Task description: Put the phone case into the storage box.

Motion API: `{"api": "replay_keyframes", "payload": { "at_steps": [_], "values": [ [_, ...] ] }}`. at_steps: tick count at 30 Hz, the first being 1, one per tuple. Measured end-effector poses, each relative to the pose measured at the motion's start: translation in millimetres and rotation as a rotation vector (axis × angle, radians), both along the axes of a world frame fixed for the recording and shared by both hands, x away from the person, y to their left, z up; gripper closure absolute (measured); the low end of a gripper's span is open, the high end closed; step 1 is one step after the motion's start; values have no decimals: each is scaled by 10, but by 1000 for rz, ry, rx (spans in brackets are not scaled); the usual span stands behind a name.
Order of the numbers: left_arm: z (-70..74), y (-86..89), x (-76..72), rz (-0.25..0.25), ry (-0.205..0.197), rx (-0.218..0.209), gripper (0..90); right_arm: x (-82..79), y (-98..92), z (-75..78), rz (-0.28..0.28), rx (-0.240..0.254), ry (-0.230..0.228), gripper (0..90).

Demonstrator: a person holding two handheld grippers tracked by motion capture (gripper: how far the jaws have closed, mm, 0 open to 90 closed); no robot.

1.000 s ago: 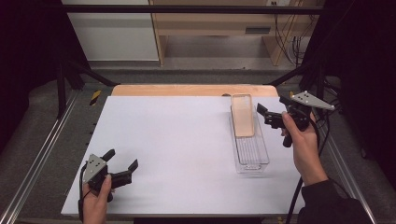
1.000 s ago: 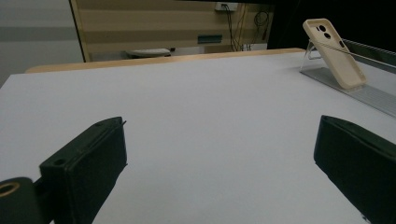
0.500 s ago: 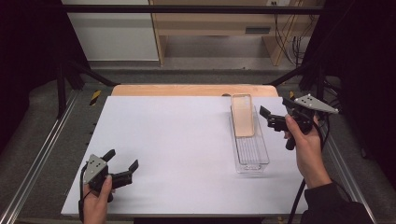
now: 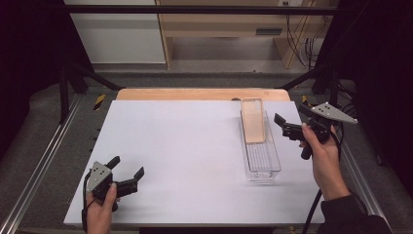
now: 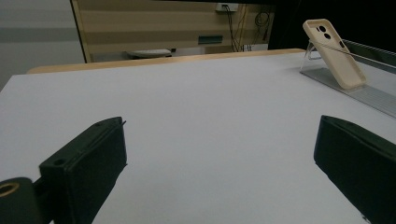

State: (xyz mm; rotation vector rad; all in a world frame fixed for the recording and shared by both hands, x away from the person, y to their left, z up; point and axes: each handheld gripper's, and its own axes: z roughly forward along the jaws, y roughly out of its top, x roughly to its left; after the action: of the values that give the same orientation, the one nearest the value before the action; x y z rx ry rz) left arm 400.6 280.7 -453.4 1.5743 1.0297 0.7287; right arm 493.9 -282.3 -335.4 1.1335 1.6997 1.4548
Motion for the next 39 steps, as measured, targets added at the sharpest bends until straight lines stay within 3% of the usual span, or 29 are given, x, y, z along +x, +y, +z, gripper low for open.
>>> {"api": "replay_keyframes", "payload": {
  "at_steps": [14,39],
  "values": [
    [7,14,-12,6,-3,-7,22,-101,-113,-96,-1,-23,-75,33],
    [3,29,-13,-8,-15,0,19,-421,-319,-327,16,-18,-84,33]
  ]
}}
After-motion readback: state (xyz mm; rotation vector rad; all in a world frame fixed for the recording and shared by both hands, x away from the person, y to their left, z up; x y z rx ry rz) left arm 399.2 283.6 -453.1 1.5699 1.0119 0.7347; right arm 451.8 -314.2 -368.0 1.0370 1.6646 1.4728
